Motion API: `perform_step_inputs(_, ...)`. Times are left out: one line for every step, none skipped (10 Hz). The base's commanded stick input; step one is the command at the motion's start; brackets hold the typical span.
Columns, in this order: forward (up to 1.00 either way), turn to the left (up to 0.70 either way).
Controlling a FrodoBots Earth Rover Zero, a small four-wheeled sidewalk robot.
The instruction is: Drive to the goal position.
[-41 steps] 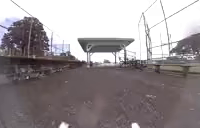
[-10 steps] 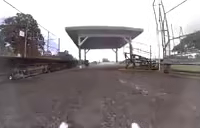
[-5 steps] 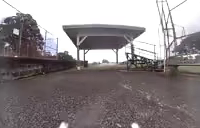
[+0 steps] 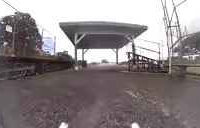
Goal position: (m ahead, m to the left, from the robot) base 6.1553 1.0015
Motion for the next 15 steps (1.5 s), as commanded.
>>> perform_step_inputs(1.0,0.0)
perform_step_inputs(1.0,0.0)
perform_step_inputs(1.0,0.05)
perform_step_inputs(1.0,0.27)
perform_step_inputs(1.0,0.23)
perform_step_inputs(1.0,0.0)
perform_step_inputs(1.0,0.0)
perform_step_inputs(1.0,0.0)
perform_step_inputs(1.0,0.0)
perform_step_inputs(1.0,0.0)
perform_step_inputs(1.0,0.0)
perform_step_inputs(1.0,0.0)
perform_step_inputs(1.0,0.0)
perform_step_inputs(1.0,0.0)
perform_step_inputs(1.0,0.0)
